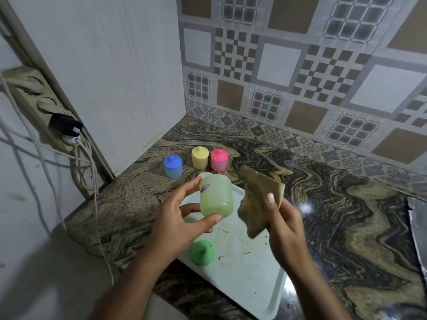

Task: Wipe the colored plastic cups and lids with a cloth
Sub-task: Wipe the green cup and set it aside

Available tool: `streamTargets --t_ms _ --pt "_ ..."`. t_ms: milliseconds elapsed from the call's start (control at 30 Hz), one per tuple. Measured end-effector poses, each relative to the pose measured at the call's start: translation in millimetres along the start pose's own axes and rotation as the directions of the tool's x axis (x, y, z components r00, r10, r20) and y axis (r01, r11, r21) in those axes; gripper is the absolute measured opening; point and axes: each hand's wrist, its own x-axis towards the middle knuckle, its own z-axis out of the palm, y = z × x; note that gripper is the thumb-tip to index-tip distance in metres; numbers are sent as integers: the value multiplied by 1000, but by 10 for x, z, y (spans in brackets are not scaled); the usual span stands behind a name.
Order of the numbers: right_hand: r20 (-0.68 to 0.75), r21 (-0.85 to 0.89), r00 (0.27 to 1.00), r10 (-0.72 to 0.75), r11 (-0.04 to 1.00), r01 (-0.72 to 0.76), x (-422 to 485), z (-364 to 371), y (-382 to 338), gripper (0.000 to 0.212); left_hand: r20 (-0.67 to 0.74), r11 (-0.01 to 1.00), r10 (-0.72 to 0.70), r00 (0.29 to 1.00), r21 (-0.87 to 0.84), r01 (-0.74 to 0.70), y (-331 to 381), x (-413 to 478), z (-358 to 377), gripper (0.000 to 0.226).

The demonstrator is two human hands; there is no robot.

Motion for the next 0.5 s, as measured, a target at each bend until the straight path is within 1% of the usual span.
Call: streamTargets --t_ms 67,133,167,200,267,300,367,500 --pt "38 -74 997 -66 995 68 97 110 -94 47 13 1000 3 1000 15 -3 2 -19 10 79" --pt "100 -155 989 -108 980 123 170 222 -149 38 32 1000 -1 999 15 0 17 -34 22 75" --pt "148 -216 982 -121 965 152 191 266 -159 32 35 1000 -6 999 6 6 25 -40 23 73" --pt "216 -294 969 -122 938 183 200 302 -160 30 33 1000 -13 999 -8 13 42 -46 28 71" --pt "376 -440 919 -117 850 288 201 324 -112 40 10 999 -26 1000 -33 27 70 -55 32 67" --pt "436 -467 892 -117 818 336 189 330 -97 43 -1 999 -28 1000 -38 28 86 -57 30 66" --pt "485 -451 864 -134 808 379 140 338 -82 45 -7 999 -23 1000 -31 23 104 -61 14 66" --pt "472 -413 856 -212 804 427 10 317 -44 42 -17 999 -10 1000 -33 9 112 -67 -3 60"
